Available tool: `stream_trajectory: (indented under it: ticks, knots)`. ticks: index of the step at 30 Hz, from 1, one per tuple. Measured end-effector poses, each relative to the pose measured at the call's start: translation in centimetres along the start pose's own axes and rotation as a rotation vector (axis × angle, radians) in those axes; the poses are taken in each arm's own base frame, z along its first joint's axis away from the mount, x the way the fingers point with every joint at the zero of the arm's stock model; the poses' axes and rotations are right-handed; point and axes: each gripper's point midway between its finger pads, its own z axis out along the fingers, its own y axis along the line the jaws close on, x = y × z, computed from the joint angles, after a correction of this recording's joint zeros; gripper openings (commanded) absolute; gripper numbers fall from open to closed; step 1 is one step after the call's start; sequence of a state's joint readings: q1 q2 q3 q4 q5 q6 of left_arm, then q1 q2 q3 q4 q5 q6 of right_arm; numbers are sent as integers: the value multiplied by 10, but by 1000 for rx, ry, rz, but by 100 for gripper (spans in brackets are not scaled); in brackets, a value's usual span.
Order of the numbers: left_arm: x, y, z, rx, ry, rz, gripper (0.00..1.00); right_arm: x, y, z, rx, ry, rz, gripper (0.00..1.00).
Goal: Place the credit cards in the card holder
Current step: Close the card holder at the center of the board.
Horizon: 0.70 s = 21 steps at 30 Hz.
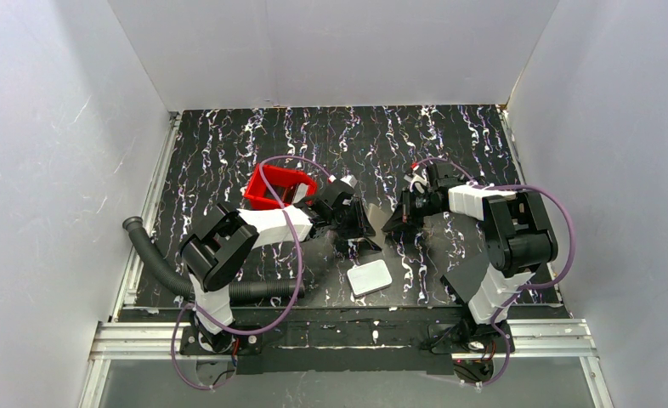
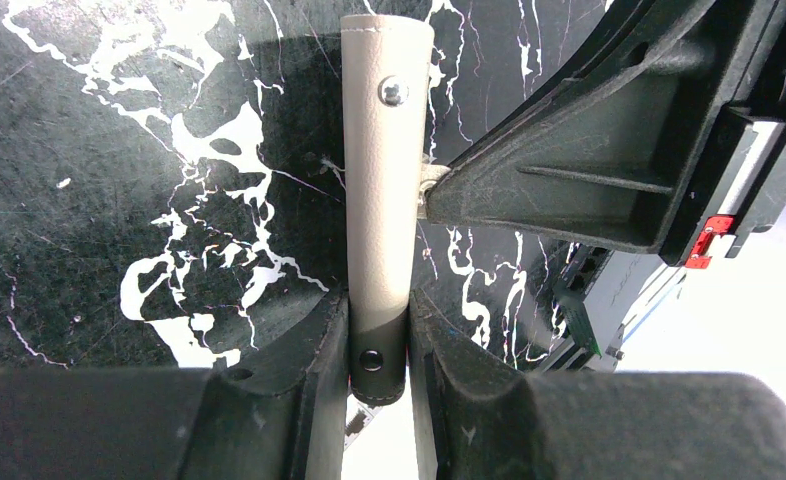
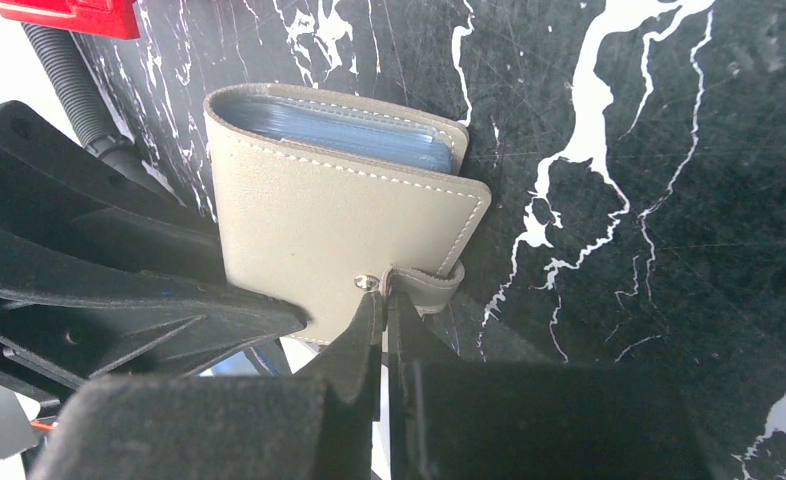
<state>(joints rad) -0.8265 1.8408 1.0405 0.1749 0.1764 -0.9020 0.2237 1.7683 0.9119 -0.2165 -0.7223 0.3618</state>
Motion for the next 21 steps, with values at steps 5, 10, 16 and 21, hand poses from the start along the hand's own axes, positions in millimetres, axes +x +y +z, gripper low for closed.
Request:
stream_trajectory:
  ticks: [5, 10, 16, 21]
  knots:
    - [0, 0, 0, 1, 1, 0, 0, 0, 1, 0, -4, -1, -1, 1]
    - [0, 0, 0, 2, 2, 0, 0, 0, 2, 0, -8, 1, -3, 1]
    - [0, 0, 0, 2, 4, -2, 0, 0, 5, 1, -8, 6, -11, 1]
    - [0, 0, 0, 3, 6, -2, 0, -1, 6, 2, 6, 11, -13, 1]
